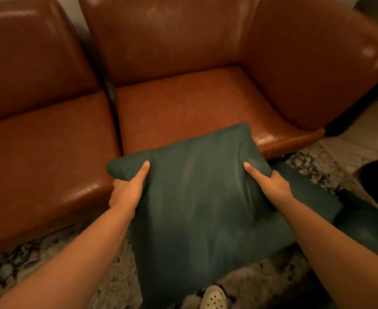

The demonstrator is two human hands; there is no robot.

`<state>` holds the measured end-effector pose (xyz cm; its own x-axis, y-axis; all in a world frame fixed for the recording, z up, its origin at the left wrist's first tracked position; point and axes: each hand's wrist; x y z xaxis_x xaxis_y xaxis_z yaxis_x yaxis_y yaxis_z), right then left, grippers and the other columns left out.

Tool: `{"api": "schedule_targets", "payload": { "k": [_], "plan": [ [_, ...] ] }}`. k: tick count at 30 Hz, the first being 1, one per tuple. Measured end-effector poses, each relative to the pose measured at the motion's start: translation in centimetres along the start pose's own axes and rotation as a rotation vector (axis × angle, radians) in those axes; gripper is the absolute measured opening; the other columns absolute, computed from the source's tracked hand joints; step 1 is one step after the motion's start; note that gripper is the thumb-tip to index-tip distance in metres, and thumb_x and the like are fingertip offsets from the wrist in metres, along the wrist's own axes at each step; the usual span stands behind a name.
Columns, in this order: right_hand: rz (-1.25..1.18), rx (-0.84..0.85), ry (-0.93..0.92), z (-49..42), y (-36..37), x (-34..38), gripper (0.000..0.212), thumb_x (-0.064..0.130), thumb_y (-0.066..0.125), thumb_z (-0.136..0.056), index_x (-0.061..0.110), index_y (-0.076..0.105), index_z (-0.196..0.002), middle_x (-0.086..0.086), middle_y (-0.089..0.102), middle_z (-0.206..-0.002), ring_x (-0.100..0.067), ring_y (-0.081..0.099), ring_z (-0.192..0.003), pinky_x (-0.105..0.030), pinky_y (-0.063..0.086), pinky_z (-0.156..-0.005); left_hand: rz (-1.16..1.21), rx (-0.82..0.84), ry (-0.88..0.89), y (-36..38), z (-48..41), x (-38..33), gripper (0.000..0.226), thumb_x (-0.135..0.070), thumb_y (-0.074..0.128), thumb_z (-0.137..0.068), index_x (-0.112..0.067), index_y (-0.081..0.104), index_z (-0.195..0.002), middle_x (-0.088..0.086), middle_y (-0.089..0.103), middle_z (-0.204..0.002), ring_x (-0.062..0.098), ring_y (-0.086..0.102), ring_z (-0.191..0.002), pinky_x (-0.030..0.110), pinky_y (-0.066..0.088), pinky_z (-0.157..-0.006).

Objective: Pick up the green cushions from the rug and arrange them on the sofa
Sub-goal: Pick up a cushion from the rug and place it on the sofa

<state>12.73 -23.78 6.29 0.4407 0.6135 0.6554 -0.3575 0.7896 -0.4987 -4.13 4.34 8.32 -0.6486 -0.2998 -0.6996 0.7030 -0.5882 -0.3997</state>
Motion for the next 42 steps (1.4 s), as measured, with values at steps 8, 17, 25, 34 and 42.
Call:
{"api": "schedule_targets", "payload": {
  "k": [8,17,25,34,42],
  "plan": [
    [-0.193,0.019,-0.280,5.4,-1.2,10.4,0.085,0.073,0.068,-0.056,0.023,0.055,-0.123,0.002,0.060,-0.119,-0.022,0.055,-0.114,-0.029,0.038,-0.088,0.482,-0.201,0.095,-7.2,4.4,-7.6,0.095,-0.086,0.056,-0.056,-0.022,0.055,-0.126,0.002,0.059,-0.129,0.027,0.055,-0.117,0.045,0.041,-0.104],
    [-0.336,0.248,-0.424,11.6,5.4,19.3,0.104,0.085,0.066,-0.040,0.038,0.048,-0.131,0.020,0.058,-0.114,-0.011,0.053,-0.109,-0.028,0.045,-0.087,0.807,-0.270,0.254,-18.0,5.5,-11.9,0.081,-0.066,0.069,-0.066,-0.025,0.051,-0.133,-0.007,0.057,-0.127,0.014,0.053,-0.107,0.030,0.041,-0.091],
    [-0.559,0.468,-0.311,16.2,12.4,25.2,0.113,0.081,0.071,-0.043,0.029,0.041,-0.139,0.006,0.052,-0.137,-0.024,0.046,-0.129,-0.051,0.036,-0.109,0.903,-0.274,0.416,-27.2,4.1,-13.1,0.041,-0.048,0.081,-0.060,-0.038,0.066,-0.098,-0.018,0.068,-0.105,0.007,0.063,-0.103,0.029,0.049,-0.083],
    [-0.555,0.600,-0.213,19.8,19.8,31.9,0.088,0.077,0.056,-0.059,0.030,0.047,-0.133,0.004,0.056,-0.129,-0.026,0.047,-0.124,-0.046,0.036,-0.100,0.790,-0.303,0.511,-36.3,1.5,-15.3,0.035,-0.040,0.078,-0.068,-0.039,0.064,-0.100,-0.016,0.068,-0.106,0.007,0.063,-0.101,0.029,0.050,-0.082],
    [-0.451,0.661,-0.029,18.8,28.0,35.0,0.116,0.089,0.054,-0.047,0.028,0.036,-0.144,-0.003,0.042,-0.148,-0.032,0.035,-0.136,-0.052,0.032,-0.106,0.431,-0.548,0.556,-40.4,-2.0,-17.9,0.028,-0.058,0.045,-0.088,-0.038,0.063,-0.096,-0.025,0.062,-0.093,-0.001,0.057,-0.091,0.030,0.045,-0.083]
  ]
}}
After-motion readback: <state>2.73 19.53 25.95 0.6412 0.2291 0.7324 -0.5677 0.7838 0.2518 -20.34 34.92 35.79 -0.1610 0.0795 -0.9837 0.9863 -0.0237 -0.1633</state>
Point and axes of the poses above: each hand's wrist, its own z-axis away from the middle knuckle, its own y-axis out of the palm, x = y × z
